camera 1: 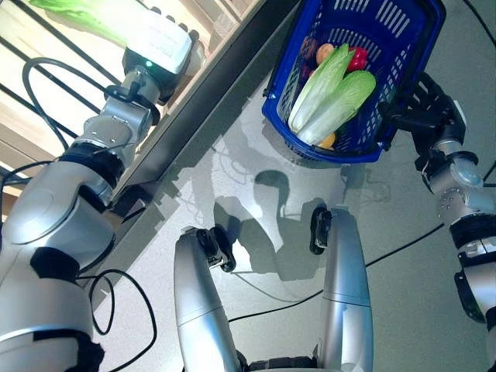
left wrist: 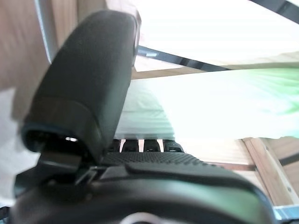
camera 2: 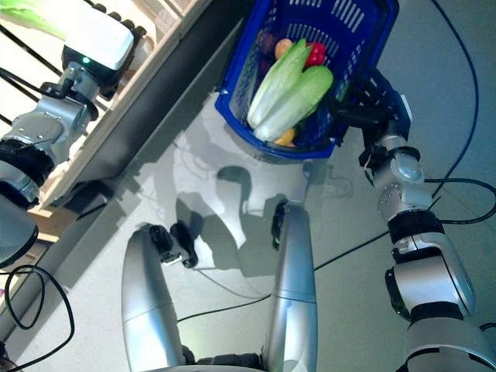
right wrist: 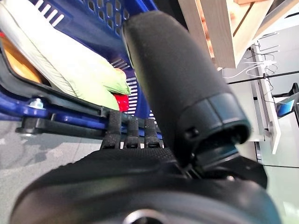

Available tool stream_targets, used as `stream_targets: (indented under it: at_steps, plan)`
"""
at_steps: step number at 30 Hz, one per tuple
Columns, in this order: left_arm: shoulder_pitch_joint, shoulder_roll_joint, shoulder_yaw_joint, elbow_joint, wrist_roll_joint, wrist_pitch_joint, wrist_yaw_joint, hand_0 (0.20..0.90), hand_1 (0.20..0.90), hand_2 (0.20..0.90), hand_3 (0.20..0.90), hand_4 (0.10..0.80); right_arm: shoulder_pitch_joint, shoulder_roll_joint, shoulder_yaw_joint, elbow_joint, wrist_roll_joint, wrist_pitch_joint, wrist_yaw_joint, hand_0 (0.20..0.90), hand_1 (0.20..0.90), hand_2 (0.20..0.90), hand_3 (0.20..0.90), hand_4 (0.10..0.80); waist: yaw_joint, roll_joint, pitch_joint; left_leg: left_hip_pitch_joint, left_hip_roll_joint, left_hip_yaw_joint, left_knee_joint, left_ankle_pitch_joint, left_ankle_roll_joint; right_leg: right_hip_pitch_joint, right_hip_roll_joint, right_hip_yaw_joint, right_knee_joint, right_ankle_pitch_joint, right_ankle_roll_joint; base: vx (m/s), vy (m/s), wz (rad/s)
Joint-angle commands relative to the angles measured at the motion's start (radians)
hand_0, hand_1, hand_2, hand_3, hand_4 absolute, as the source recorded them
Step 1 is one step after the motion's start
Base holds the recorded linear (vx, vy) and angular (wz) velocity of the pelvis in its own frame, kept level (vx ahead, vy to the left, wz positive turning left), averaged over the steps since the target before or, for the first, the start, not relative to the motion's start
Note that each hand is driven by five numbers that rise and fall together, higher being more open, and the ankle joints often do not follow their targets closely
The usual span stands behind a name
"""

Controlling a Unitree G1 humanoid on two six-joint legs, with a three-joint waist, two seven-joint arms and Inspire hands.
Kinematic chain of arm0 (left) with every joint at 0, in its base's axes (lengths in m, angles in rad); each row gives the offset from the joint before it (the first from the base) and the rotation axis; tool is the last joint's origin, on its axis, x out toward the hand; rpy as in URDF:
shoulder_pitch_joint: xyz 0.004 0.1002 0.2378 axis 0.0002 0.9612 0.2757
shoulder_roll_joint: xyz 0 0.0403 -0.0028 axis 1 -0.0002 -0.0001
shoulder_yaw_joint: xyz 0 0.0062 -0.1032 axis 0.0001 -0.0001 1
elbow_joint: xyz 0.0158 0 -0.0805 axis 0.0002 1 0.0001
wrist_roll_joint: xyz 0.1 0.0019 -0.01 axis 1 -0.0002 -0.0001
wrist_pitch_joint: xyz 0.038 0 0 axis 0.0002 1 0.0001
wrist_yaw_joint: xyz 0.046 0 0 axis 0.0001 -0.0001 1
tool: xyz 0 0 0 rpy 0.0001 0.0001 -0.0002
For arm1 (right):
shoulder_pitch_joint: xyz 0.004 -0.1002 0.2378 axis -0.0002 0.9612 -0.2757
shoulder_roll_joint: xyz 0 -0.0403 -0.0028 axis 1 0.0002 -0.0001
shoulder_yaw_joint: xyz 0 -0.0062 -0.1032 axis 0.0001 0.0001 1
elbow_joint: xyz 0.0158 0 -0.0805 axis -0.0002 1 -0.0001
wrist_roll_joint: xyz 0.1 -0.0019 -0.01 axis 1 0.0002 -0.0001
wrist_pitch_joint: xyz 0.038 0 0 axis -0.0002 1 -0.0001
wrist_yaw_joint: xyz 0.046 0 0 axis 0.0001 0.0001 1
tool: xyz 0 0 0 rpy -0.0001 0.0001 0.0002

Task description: Put vegetables into the basket

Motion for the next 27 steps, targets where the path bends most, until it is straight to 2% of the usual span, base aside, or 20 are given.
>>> stream_targets:
  at_steps: [1,8,13,20,24,27]
  plan:
    - [-0.143,0.051,0.002,0.103,-0.068,0.055,-0.042,0.3,0.3,0.3,0.3,0.4,-0.051,-0.054,-0.068,-0.021,0.049,-0.095,0.032,0.9,0.9,0.9,0.9,0.8,-0.023,-0.019,-0.003,-0.022,0.005,-0.045,-0.062,-0.022,-0.052,0.053,-0.097,0.0,-0.128,0.082,0.024,0.0,0.0,0.0]
    - [-0.142,0.065,0.014,0.131,-0.085,0.072,-0.032,0.3,0.3,0.3,0.3,0.4,-0.054,-0.066,-0.077,-0.033,0.088,-0.109,0.043,0.9,0.9,0.9,0.9,0.8,-0.021,-0.019,-0.003,-0.007,0.007,-0.038,-0.081,-0.013,-0.05,0.069,-0.106,-0.011,-0.144,0.087,0.02,-0.032,0.004,-0.01]
    - [-0.12,0.079,0.035,0.133,-0.101,0.058,0.042,0.3,0.3,0.3,0.3,0.4,-0.049,-0.054,-0.076,-0.058,0.082,-0.117,0.046,0.9,0.9,0.9,0.9,0.8,-0.017,-0.018,-0.004,0.076,0.008,-0.019,-0.135,0.0,-0.052,0.148,-0.108,-0.025,-0.189,0.093,0.017,-0.006,-0.002,0.0]
    - [-0.093,0.113,0.068,0.122,-0.105,-0.021,0.185,0.3,0.3,0.3,0.3,0.4,-0.02,-0.049,-0.083,-0.079,0.079,-0.116,0.072,0.9,0.9,0.9,0.9,0.8,-0.015,-0.017,-0.016,0.227,0.009,0.021,-0.235,0.025,-0.057,0.293,-0.099,-0.042,-0.264,0.098,0.014,0.007,0.002,0.0]
    - [-0.025,0.139,0.111,0.089,-0.107,-0.111,0.314,0.3,0.3,0.3,0.3,0.4,0.045,-0.028,-0.089,-0.112,0.062,-0.115,0.091,0.9,0.9,0.9,0.9,0.8,-0.011,-0.014,-0.058,0.368,-0.004,0.047,-0.37,0.073,-0.068,0.421,-0.089,-0.053,-0.356,0.11,0.006,0.075,0.005,0.01]
    - [0.03,0.162,0.16,0.047,-0.125,-0.161,0.35,0.3,0.3,0.3,0.3,0.4,0.093,-0.011,-0.091,-0.154,0.044,-0.109,0.099,0.9,0.9,0.9,0.9,0.8,-0.006,-0.015,-0.094,0.462,-0.017,0.059,-0.464,0.107,-0.07,0.508,-0.084,-0.065,-0.421,0.118,-0.001,0.102,-0.022,0.0]
